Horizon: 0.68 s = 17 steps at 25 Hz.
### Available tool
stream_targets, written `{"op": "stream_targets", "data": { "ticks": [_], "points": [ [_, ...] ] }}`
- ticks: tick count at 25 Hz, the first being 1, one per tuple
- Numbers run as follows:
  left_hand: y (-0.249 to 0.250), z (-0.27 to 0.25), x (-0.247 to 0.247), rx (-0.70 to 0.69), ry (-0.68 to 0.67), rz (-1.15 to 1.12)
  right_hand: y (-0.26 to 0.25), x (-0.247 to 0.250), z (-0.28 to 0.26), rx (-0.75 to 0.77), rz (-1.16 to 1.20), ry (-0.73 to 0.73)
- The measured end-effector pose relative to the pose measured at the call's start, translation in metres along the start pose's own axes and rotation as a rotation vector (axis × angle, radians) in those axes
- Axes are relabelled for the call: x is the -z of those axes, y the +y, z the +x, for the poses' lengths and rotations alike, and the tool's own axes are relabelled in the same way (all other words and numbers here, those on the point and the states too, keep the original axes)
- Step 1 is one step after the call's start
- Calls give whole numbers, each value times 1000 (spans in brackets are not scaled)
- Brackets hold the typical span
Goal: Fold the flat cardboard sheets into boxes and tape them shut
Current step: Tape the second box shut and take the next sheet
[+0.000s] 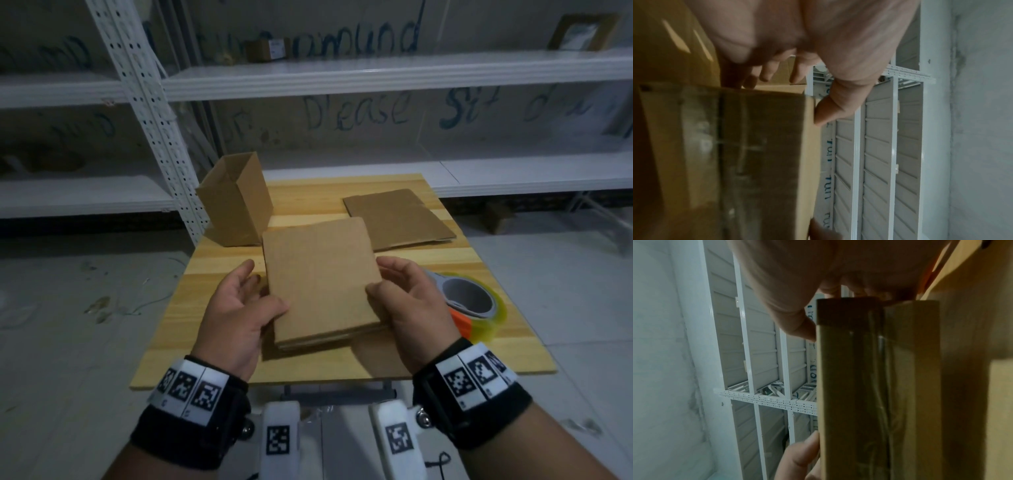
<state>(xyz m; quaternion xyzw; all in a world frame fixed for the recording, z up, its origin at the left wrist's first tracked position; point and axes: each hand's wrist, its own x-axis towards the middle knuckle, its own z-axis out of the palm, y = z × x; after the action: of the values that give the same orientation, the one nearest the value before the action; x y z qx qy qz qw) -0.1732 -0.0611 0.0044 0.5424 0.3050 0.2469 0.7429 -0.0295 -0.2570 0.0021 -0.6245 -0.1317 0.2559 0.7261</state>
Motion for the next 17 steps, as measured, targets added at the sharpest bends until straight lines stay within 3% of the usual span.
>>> {"op": "stream_targets", "data": {
  "ticks": [2, 5, 9, 17],
  "points": [
    [-2, 3, 6, -10, -100, -14, -1, -3, -2, 29, -6, -68],
    [-3, 2, 6, -157, -197, 139, 5, -7, -4, 132, -77, -143],
    [-11, 7, 11, -278, -185, 299, 14, -8, -3, 177, -157, -155],
    [-24, 9, 8, -290, -194, 451, 22, -15, -5, 159, -336, -246]
  ]
}}
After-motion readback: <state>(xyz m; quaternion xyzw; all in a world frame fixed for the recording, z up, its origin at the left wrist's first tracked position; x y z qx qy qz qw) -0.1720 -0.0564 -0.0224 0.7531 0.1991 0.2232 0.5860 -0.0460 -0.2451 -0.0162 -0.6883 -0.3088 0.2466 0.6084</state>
